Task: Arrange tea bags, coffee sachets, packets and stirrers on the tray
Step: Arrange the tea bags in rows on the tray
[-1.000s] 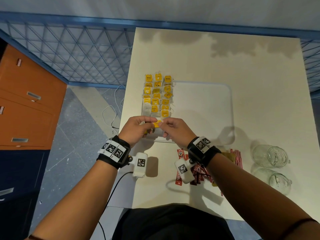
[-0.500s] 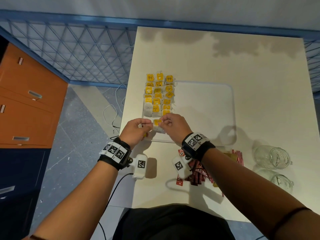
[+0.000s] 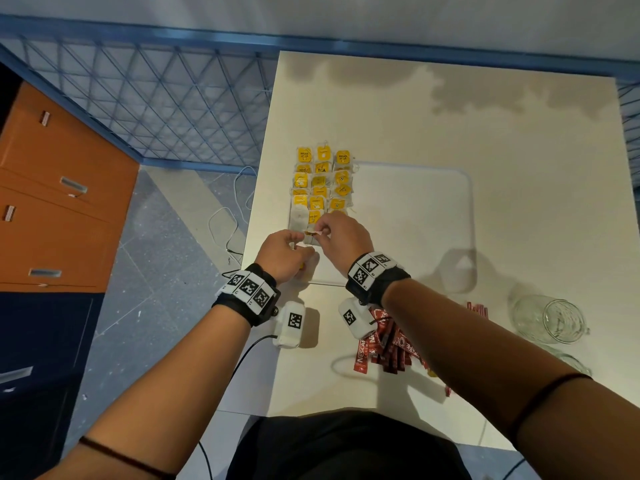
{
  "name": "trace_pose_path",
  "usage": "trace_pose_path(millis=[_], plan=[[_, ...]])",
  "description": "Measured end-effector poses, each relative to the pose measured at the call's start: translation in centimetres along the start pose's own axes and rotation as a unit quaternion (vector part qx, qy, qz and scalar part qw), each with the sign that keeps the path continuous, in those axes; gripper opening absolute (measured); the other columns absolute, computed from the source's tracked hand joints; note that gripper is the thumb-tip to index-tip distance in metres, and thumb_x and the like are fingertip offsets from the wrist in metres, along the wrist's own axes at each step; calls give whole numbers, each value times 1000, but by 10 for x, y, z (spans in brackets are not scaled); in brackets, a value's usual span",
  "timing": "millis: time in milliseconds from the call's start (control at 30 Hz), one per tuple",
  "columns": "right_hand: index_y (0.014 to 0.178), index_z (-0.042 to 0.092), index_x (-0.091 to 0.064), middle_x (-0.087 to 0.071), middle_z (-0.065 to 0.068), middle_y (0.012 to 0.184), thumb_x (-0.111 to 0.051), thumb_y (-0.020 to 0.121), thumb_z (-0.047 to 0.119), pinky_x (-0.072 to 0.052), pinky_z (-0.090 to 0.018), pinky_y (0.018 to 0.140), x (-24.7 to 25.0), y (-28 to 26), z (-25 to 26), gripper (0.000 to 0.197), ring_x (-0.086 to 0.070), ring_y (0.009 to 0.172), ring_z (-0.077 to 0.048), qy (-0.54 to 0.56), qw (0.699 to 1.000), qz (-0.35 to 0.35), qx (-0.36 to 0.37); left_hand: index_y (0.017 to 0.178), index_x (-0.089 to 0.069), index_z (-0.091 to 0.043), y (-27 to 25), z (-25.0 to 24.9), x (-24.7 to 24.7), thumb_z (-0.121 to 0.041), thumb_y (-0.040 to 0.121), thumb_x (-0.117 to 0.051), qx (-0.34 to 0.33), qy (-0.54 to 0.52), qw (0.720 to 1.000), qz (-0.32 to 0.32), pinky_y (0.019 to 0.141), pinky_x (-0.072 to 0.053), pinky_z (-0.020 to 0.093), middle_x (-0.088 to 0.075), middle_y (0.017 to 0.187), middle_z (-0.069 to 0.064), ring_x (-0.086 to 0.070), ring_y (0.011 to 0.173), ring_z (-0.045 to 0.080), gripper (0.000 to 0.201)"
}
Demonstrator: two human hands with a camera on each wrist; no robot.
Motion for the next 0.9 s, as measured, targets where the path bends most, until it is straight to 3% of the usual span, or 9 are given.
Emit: trace_pose_path(millis=[167,267,467,633,800,900], plan=[[111,33,-62,-56,17,97,-64,97,31,-55,-40,84,6,0,-2,14,-63,91,-16,28,1000,-6,-8,116,-54,-12,1,-1,-4,-15,89,-73,-3,12,1000,5,44,-47,25,-67,89,9,-61,53,20,34],[119,31,-61,-56,19,97,-66,98,31,-54,-37,84,17,-3,-6,22,-63,93,-13,58,998,-26,-6,120,-55,-12,2,0,-6,-16,89,-73,-4,10,1000,8,50,-49,28,-68,93,9,-63,59,22,36],[111,27,-69,-67,2,108,-58,100,33,-51,-34,80,31,-23,-30,17,-65,97,-21,-24,1000,-19,-6,124,-56,-9,0,1,-7,-14,90,-72,3,-6,1000,14,48,-49,26,-64,82,5,-60,53,16,37],[125,29,-70,-66,2,116,-60,101,33,-52,-34,87,19,-33,-42,26,-65,106,-17,-40,999,17,-17,123,-63,-6,0,0,-7,-14,89,-72,7,2,1000,14,49,-50,25,-67,82,5,-62,53,16,36],[118,31,-71,-66,1,110,-58,101,30,-55,-39,82,16,-29,-36,21,-65,98,-22,-35,999,1,-20,98,-74,-14,-5,-7,-10,-14,87,-70,-8,-3,1000,11,58,-48,28,-70,76,5,-64,57,17,11],[116,31,-72,-66,1,110,-57,101,28,-54,-36,79,16,-28,-36,21,-65,96,-22,-30,999,-1,-26,101,-74,-9,-8,-11,-10,-13,86,-70,-9,-9,1000,11,58,-48,28,-68,74,5,-63,56,17,16]])
Point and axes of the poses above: each hand's wrist, its own y-axis towards the middle knuckle, its own x-axis out of the back of the hand, z = x × y, the point moved 7 cm from there along y, towards the middle knuckle
